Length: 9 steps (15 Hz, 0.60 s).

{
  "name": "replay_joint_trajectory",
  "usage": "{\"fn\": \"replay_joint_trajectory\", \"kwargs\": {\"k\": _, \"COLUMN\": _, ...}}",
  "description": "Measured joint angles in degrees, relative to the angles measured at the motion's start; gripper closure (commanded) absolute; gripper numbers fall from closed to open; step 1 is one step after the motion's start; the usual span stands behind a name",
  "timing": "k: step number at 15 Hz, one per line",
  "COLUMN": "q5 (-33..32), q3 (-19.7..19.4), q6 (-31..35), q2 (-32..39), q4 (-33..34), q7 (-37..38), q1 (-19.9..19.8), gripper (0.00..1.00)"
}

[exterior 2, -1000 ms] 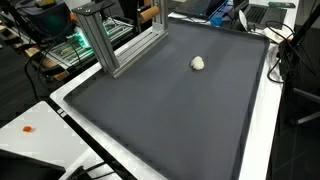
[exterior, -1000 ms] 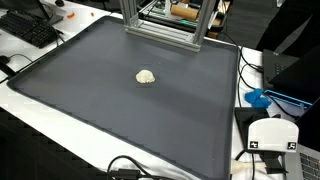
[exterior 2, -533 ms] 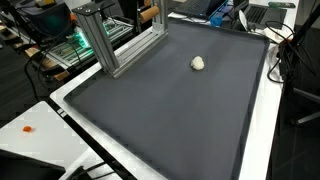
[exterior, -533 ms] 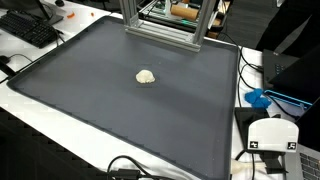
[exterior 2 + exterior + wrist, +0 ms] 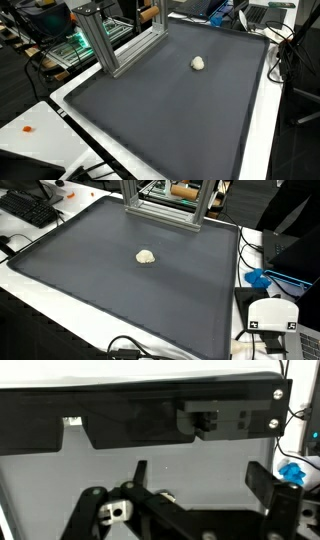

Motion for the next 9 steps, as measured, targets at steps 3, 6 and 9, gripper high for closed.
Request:
{"fn": "replay_joint_trajectory", "kwargs": {"k": 3, "q5": 0.0, "q3": 2.1, "q6": 2.8, "q2": -2.7, "q4": -3.7, "q7": 0.1, "q1": 1.9, "gripper": 0.00}}
{"fn": "replay_joint_trajectory", "kwargs": {"k": 6, "q5": 0.1, "q3": 3.2, "q6": 4.6, "q2": -4.4, "q4": -6.4, "q7": 0.3, "q1": 3.5, "gripper": 0.00}}
{"fn": "replay_joint_trajectory", "kwargs": {"k": 9, "q5": 0.1, "q3": 4.1, "q6": 6.4, "q2": -5.2, "q4": -8.5, "q7": 0.5, "q1": 4.7, "gripper": 0.00}}
